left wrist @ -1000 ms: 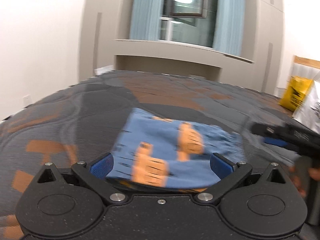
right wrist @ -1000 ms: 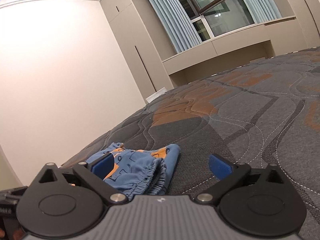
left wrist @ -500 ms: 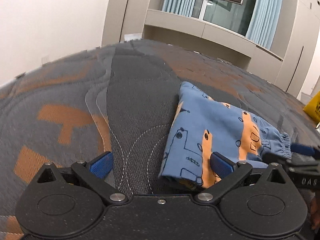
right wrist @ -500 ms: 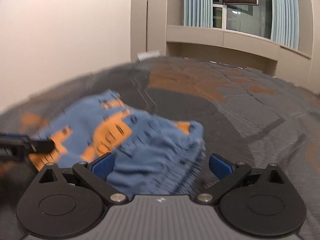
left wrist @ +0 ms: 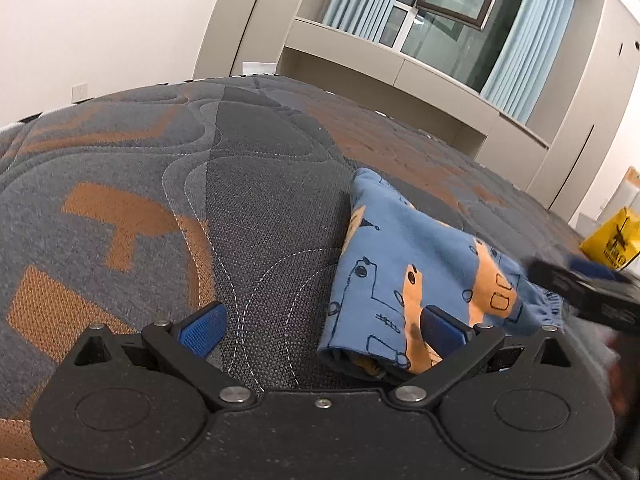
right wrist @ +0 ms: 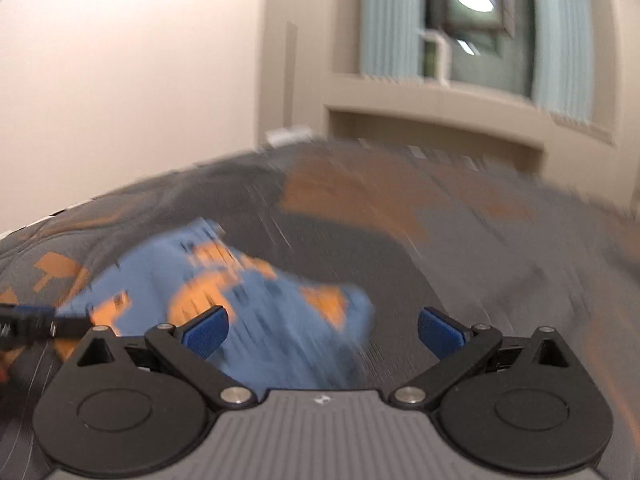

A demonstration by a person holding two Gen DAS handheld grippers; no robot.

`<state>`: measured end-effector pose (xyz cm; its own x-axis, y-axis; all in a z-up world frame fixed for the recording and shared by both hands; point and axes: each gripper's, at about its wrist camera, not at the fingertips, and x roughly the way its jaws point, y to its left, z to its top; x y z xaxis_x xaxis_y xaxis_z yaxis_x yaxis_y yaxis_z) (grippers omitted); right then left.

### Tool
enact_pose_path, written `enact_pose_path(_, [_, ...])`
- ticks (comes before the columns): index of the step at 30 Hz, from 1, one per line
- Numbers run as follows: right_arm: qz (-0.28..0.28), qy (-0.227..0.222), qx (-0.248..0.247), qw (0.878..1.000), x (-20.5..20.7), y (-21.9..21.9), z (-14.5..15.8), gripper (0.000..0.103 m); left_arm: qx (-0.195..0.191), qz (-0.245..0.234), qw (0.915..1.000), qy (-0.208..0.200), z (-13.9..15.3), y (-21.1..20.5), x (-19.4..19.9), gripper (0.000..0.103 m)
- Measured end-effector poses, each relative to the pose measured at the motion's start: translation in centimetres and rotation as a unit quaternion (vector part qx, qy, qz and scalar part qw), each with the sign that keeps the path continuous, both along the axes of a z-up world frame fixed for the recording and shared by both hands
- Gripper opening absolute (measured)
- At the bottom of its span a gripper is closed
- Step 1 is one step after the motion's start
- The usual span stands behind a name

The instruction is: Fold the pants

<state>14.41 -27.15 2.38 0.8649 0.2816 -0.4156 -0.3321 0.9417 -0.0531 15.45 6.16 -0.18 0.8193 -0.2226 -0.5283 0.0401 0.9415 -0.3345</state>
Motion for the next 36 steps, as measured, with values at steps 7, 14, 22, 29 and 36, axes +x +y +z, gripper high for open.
enact_pose_path(7, [0.006, -0.047, -0.18, 0.983, 4.6, 8.4, -3.0, 0.103, -0.01, 0.0, 0.9999, -0.002, 0.0, 0.1, 0.1, 0.102])
enact_pose_path(14, [-0.006, -0.069, -0.169, 0.983, 4.7, 6.7, -3.3, 0.103, -0.013, 0.0, 0.9999, -0.003, 0.0, 0.2, 0.2, 0.102])
enact_pose_path(22, [-0.057, -0.041, -0.133, 0.989, 4.9, 1.6, -4.4, 0.103, -0.011, 0.0, 0.9999, -0.002, 0.0, 0.1, 0.3, 0.102])
enact_pose_path(29, [-0.065, -0.063, -0.078, 0.993, 3.1, -0.1, -3.2, 0.103, -0.006, 0.0, 1.0, 0.0, 0.0, -0.1, 0.4, 0.102])
enact_pose_path(36, [-0.061, -0.024, -0.074, 0.995, 3.1, -0.7, -3.9, 0.103, -0.003, 0.001, 1.0, 0.001, 0.0, -0.2, 0.4, 0.102])
